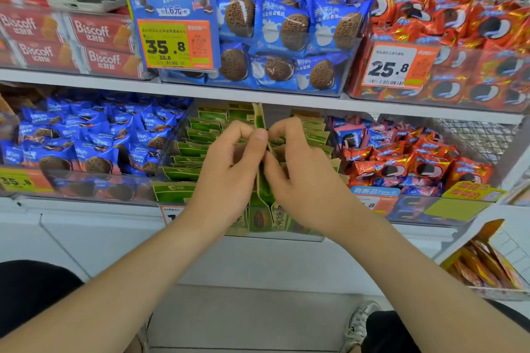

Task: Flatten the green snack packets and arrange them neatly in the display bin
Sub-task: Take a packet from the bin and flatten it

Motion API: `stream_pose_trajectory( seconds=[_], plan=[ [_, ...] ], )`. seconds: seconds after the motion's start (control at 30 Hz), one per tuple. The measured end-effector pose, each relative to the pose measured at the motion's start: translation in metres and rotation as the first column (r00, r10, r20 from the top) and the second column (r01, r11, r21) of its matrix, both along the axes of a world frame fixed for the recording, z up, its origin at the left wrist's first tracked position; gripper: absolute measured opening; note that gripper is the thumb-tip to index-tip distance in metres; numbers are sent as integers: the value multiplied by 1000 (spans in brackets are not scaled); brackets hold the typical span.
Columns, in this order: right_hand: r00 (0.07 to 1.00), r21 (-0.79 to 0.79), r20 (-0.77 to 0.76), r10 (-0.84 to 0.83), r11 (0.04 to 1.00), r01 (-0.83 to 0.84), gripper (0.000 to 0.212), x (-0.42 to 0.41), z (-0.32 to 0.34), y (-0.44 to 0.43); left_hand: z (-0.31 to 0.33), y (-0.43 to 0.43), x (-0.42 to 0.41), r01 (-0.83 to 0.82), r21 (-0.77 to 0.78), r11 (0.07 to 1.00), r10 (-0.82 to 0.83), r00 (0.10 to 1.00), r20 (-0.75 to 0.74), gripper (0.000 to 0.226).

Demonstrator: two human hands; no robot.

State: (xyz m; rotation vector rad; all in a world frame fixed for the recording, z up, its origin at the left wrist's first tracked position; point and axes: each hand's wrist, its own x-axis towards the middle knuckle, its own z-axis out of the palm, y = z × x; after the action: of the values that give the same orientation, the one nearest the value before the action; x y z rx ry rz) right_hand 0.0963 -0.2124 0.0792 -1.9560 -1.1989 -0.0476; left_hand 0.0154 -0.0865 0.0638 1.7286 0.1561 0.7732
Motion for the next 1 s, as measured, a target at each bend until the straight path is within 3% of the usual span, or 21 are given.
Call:
stream_pose_trajectory(
  seconds=[0.13,0.27,0.47,0.67,0.87,1.0],
  plan=[
    [979,92,-185,-82,991,100,22,4,2,0,9,4,-2,7,77,997,-8,1000,11,22],
    [909,62,-406,90,996,-71,37,8,2,-4,13,12,-3,-91,97,991,87,995,47,23],
    [964,306,-263,-51,943,133,25,10,-1,-3,19,7,-11,79,-120,990,-79,997,3,15],
    [980,305,-114,-166,933,193,25,12,-4,-5,4,-4,-11,70,61,996,-67,997,-40,9],
    [933,282,-358,-26,950,134,22,16,8,-13,9,2,-13,19,17,1000,-19,1000,-13,19],
    [920,220,-391,20,973,72,9,24,11,-19,9,10,-11,-13,29,999,15,997,-73,21]
  ],
)
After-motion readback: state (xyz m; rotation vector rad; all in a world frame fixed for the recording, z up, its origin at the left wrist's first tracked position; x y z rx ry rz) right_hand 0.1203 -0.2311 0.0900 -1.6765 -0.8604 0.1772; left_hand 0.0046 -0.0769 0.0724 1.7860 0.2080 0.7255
